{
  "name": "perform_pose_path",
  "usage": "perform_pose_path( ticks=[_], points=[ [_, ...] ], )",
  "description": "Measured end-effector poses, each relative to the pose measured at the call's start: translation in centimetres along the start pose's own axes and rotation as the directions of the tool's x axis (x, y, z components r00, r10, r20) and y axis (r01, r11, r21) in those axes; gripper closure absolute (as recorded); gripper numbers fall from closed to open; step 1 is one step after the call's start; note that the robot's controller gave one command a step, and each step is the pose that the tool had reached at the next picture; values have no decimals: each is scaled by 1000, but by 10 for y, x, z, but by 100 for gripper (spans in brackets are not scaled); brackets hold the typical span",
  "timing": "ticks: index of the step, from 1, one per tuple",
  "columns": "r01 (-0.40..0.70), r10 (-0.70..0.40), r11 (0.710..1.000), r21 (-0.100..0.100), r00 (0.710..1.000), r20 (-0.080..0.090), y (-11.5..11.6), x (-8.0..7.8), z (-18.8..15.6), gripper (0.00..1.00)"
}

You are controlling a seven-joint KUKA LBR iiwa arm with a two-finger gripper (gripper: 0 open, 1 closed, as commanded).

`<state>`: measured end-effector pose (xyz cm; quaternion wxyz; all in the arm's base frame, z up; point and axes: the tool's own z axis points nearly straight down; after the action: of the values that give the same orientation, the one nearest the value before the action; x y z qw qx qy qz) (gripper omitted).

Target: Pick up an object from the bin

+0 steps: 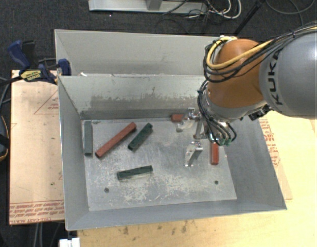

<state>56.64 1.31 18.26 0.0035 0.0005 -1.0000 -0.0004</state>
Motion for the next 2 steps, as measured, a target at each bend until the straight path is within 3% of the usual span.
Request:
perform_pose_path(
  ticks=[1,2],
  points=[
    [0,0,1000,0,1000,8,0,-2,-4,0],
    [72,-72,997,2,997,13,14,3,27,0]
  ],
)
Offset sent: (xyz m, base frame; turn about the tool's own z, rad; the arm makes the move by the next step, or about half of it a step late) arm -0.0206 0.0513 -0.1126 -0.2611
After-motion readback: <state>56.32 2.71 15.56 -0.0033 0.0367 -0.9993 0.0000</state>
